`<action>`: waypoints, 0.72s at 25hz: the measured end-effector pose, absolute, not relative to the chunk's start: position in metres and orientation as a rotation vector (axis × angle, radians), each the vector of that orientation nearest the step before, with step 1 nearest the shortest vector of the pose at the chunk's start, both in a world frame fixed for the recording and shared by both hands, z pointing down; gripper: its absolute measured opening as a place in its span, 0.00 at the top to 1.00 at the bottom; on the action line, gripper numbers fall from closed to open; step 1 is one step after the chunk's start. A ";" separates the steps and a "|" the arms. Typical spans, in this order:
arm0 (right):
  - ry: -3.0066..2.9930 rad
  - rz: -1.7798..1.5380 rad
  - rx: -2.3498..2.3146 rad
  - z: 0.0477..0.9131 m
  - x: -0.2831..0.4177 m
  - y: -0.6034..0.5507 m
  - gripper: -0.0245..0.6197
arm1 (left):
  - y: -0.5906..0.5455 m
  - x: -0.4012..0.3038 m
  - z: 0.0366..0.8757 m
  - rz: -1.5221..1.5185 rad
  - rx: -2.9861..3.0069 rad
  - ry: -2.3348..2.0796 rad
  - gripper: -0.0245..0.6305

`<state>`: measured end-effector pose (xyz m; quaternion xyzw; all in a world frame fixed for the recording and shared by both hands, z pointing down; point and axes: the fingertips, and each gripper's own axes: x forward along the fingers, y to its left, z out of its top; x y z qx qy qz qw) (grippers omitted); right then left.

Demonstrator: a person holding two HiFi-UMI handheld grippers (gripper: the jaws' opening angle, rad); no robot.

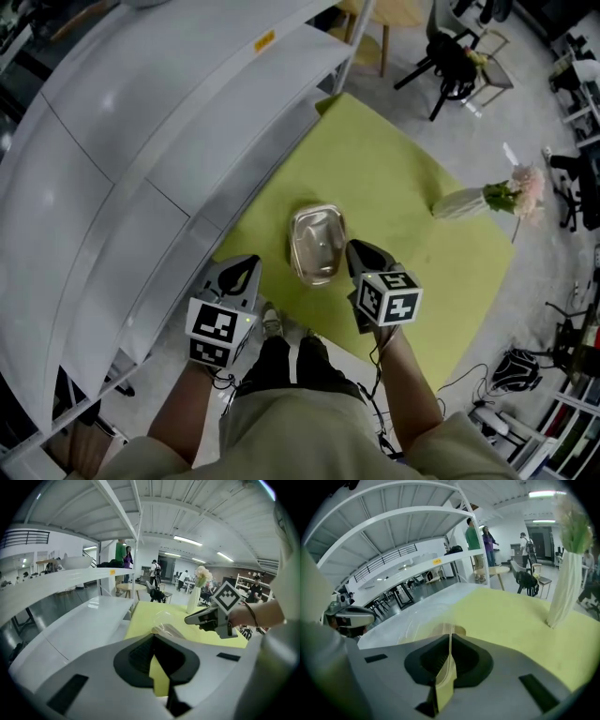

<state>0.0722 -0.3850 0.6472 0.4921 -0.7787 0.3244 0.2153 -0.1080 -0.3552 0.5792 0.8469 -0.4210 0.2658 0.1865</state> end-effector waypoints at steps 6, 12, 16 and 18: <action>-2.280 0.705 1.433 0.560 0.072 -0.395 0.93 | -0.369 -0.122 0.522 0.694 2.456 -1.321 0.96; -2.440 0.579 1.532 0.459 0.078 -0.394 0.93 | -0.375 -0.133 0.451 0.610 2.528 -1.469 0.96; -2.552 0.481 1.586 0.390 0.082 -0.383 0.93 | -0.369 -0.137 0.391 0.532 2.587 -1.566 0.96; -2.590 0.428 1.612 0.362 0.086 -0.374 0.93 | -0.363 -0.137 0.364 0.491 2.618 -1.606 0.96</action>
